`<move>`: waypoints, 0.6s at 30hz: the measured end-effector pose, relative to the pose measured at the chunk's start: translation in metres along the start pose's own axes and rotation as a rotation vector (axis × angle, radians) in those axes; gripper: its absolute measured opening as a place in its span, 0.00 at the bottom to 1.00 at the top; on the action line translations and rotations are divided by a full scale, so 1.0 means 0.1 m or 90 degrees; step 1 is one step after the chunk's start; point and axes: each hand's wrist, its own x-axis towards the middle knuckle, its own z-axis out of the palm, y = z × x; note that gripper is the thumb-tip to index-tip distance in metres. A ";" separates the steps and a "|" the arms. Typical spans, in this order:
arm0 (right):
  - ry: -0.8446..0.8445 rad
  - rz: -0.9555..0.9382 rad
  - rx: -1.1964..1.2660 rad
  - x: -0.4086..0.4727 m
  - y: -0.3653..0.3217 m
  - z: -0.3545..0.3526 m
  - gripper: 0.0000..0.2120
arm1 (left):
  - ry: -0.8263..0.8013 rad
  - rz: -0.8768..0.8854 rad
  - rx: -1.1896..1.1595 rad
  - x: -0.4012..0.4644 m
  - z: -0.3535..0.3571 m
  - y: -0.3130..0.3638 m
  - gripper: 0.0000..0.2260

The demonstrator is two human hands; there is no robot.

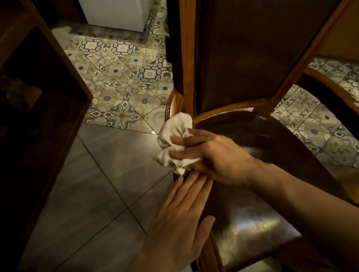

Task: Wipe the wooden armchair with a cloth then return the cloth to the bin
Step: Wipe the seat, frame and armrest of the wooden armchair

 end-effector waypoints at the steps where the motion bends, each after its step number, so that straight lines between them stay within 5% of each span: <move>1: -0.003 -0.012 -0.003 0.05 0.05 0.00 0.21 | 0.006 0.005 -0.010 0.01 0.00 -0.01 0.29; 18: 0.124 0.099 -0.001 0.67 0.14 -0.10 0.21 | -0.003 0.005 -0.025 0.03 -0.07 -0.01 0.28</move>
